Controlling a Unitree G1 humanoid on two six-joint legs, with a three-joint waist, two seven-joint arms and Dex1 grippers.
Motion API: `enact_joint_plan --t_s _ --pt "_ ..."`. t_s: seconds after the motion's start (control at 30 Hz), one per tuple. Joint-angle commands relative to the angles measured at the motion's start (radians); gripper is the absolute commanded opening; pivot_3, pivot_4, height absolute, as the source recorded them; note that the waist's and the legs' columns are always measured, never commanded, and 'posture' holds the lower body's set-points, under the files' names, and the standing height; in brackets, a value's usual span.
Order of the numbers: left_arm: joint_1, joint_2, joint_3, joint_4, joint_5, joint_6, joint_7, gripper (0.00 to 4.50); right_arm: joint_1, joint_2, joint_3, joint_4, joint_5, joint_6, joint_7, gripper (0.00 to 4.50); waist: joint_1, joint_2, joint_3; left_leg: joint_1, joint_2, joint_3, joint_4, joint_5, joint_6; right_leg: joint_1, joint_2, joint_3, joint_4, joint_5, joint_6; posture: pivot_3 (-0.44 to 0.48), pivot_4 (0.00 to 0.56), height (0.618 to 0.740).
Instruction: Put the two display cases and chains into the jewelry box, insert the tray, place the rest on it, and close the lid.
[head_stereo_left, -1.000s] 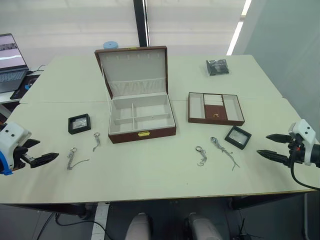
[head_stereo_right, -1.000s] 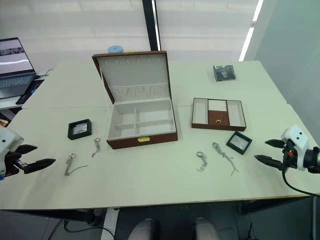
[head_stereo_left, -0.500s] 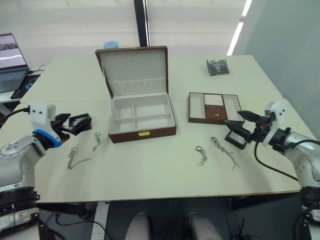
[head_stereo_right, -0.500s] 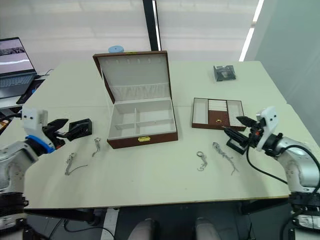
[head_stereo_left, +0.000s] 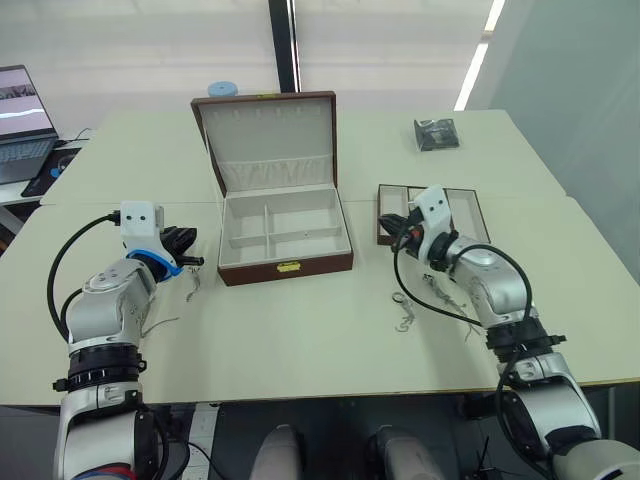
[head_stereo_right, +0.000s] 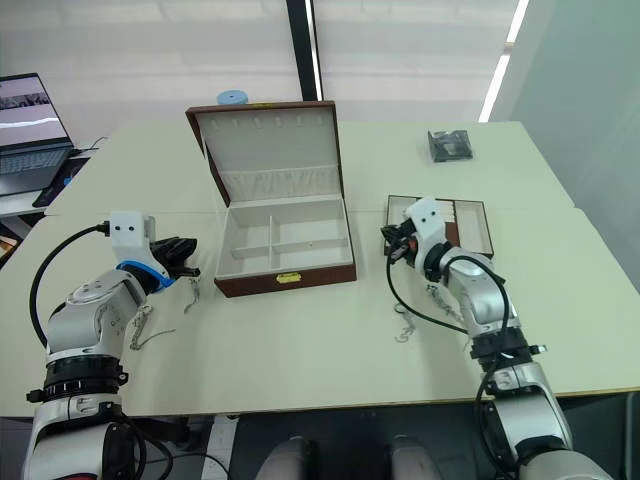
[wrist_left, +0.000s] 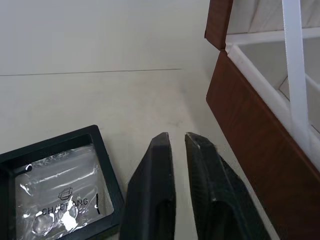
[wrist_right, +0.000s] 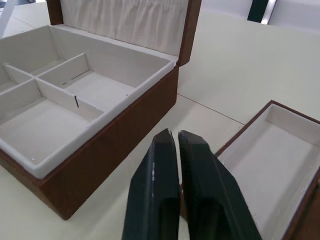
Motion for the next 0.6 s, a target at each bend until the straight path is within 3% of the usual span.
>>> enact_joint_plan --t_s 0.03,0.27,0.6 --pt "-0.007 -0.016 -0.035 -0.035 0.006 -0.009 -0.016 0.03 -0.052 0.037 0.020 0.072 -0.042 -0.051 -0.020 0.00 0.000 0.000 0.000 0.000 0.000 0.000 0.000 0.000 0.000 0.000 0.000 0.000 0.000 0.000 0.000 0.000 0.150 0.740" --pt "0.011 -0.040 -0.070 -0.072 0.001 0.029 -0.033 0.03 -0.076 0.097 0.057 0.139 -0.073 -0.058 0.016 0.00 0.001 0.000 0.000 0.000 0.000 0.000 0.000 0.000 0.000 0.000 -0.001 0.000 0.000 0.000 0.000 0.000 0.150 0.740" --pt "0.041 -0.065 -0.121 -0.148 -0.013 0.077 -0.088 0.03 -0.031 0.107 0.079 0.060 -0.054 -0.030 0.089 0.00 0.001 0.000 0.000 0.000 -0.001 0.000 0.000 0.000 0.000 0.000 -0.001 0.000 0.000 0.000 0.000 0.000 0.150 0.740"
